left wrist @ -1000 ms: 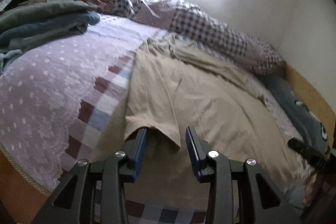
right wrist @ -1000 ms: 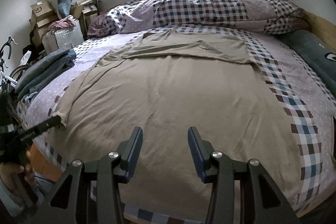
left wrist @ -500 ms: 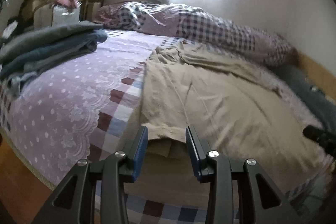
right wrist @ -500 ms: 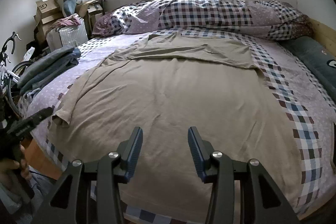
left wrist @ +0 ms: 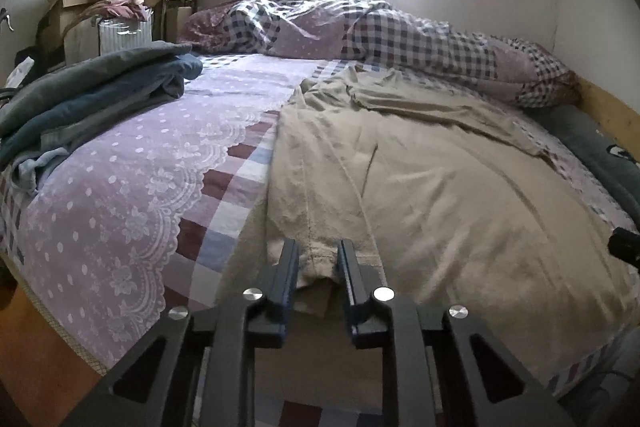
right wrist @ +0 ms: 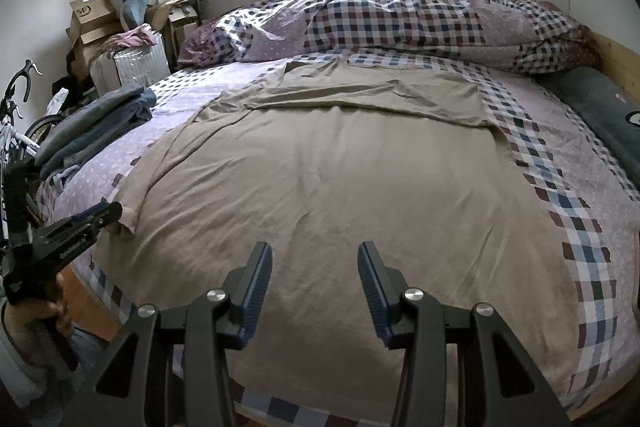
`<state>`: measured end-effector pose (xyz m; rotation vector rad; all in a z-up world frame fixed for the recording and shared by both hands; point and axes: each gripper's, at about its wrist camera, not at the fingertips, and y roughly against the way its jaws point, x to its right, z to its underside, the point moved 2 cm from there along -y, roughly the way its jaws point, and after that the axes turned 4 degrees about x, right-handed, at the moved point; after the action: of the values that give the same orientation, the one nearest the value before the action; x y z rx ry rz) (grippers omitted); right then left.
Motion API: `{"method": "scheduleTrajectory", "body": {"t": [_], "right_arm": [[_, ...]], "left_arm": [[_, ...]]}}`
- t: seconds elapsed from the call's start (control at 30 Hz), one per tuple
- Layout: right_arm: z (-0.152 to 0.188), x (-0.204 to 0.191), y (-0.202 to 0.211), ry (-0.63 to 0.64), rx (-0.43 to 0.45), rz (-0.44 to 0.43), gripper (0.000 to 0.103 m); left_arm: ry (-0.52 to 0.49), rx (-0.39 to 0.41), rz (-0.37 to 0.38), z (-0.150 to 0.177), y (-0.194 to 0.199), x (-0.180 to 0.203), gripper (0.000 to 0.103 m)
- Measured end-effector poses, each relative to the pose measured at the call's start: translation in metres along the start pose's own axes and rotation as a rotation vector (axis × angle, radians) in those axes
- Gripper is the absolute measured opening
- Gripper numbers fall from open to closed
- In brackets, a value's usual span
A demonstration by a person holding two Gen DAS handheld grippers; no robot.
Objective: Fold clothes
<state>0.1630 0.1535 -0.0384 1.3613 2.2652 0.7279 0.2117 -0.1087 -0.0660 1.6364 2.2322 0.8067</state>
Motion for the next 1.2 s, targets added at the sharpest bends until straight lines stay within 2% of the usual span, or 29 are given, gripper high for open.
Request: {"method": "scheduleTrajectory", "body": {"t": [0.23, 0.37, 0.47, 0.6, 0.73, 0.93, 1.07, 1.2], "right_arm": [[0.000, 0.002, -0.001, -0.014, -0.001, -0.001, 0.048], [-0.001, 0.002, -0.001, -0.020, 0.001, -0.003, 0.048], [-0.001, 0.002, 0.000, -0.021, 0.004, -0.005, 0.048], [-0.002, 0.000, 0.001, -0.013, 0.006, -0.014, 0.048], [-0.003, -0.005, 0.002, 0.001, 0.007, -0.032, 0.048], [-0.007, -0.020, 0.003, 0.045, 0.008, -0.070, 0.048], [-0.011, -0.029, 0.004, 0.064, 0.006, -0.088, 0.048], [-0.021, -0.042, 0.007, 0.091, 0.011, -0.094, 0.048]], "left_arm": [[0.004, -0.005, -0.003, 0.001, -0.004, 0.000, 0.006], [0.028, 0.021, 0.012, -0.004, 0.005, -0.004, 0.004], [0.067, 0.070, 0.033, -0.015, 0.021, -0.012, 0.004], [0.156, 0.115, 0.090, -0.035, 0.043, -0.031, 0.003], [0.196, 0.132, 0.153, -0.062, 0.057, -0.049, 0.003], [0.283, 0.171, 0.289, -0.122, 0.075, -0.089, 0.003], [0.337, 0.228, 0.342, -0.162, 0.082, -0.123, 0.003], [0.405, 0.257, 0.364, -0.185, 0.076, -0.161, 0.003]]}}
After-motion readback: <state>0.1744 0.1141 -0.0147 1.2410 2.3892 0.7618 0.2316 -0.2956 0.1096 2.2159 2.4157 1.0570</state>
